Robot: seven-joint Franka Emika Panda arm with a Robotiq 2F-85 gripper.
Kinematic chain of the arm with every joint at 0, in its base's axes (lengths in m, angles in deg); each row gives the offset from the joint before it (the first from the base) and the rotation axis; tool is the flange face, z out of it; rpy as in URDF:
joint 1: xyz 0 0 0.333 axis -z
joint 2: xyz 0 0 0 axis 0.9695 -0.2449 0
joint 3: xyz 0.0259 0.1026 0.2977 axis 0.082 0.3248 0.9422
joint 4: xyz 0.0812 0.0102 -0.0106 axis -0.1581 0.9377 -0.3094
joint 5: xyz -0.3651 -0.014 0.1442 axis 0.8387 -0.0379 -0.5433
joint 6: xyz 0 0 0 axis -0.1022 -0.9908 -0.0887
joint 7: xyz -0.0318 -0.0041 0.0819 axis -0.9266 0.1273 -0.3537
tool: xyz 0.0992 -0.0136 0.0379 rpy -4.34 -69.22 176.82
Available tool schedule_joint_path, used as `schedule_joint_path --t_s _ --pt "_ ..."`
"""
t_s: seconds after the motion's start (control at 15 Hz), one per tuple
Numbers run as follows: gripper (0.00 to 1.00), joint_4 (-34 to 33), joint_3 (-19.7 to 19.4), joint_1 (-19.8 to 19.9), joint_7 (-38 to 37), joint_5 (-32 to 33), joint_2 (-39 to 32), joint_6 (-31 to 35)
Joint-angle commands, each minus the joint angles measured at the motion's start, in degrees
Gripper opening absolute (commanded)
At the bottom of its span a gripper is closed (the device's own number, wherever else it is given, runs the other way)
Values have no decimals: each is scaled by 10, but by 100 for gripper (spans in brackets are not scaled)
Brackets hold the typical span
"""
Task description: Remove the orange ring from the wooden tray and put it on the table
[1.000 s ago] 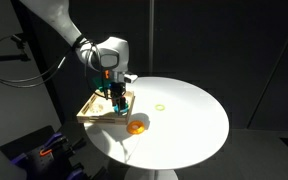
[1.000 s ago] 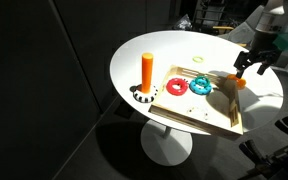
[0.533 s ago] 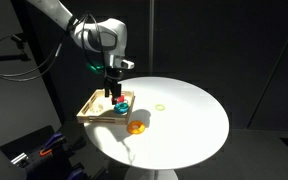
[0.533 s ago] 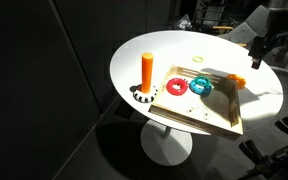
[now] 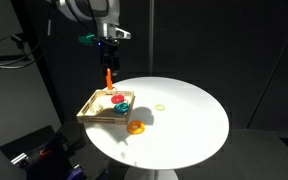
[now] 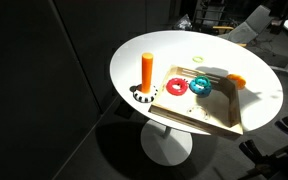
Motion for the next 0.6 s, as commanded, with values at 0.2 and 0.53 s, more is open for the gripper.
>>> schedule_joint_path --t_s 0.2,0.53 --pt "100 -13 14 15 1 2 93 -22" --pt "100 -7 17 18 3 -3 94 -9"
